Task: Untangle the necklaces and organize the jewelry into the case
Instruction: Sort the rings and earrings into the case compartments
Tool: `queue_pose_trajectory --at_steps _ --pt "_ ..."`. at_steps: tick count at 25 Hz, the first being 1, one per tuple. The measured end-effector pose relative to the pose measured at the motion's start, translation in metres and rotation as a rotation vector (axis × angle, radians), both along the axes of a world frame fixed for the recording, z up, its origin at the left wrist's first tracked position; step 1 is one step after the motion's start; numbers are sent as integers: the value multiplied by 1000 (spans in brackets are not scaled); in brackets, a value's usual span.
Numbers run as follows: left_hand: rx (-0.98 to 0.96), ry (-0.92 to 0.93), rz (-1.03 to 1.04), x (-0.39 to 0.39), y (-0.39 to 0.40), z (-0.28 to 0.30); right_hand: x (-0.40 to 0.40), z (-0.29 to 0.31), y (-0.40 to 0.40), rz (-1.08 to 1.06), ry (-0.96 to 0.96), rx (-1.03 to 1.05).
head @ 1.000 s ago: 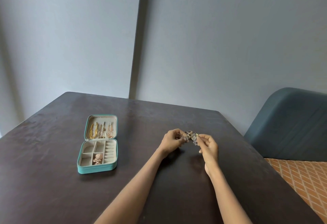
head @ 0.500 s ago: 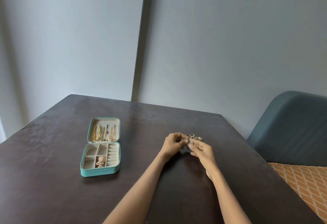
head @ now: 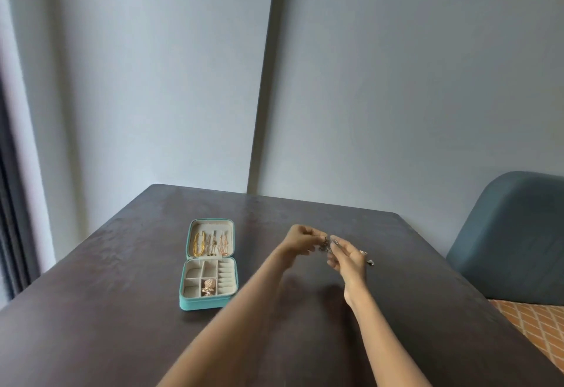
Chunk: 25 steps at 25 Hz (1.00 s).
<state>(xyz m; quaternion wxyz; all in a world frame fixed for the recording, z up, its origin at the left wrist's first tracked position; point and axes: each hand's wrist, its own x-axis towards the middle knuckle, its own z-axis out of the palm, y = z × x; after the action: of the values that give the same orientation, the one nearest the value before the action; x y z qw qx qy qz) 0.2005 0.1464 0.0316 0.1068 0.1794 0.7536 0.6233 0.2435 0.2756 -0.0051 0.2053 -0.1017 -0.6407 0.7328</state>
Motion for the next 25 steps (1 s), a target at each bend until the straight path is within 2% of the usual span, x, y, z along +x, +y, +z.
queue_pose_trajectory --at_steps 6,12,15,18,25 --pt "-327 33 93 -1 -133 56 -8 18 -89 202 49 92" --pt "-694 -133 185 5 -243 36 -3 13 -178 440 18 400" --pt "-822 -160 141 16 -252 27 -7 8 -202 441 -2 549" --pt "-872 -134 117 15 -246 34 -8 5 -210 444 -38 682" --pt "-1037 -49 46 13 -222 37 -8 1 -205 379 -7 602"
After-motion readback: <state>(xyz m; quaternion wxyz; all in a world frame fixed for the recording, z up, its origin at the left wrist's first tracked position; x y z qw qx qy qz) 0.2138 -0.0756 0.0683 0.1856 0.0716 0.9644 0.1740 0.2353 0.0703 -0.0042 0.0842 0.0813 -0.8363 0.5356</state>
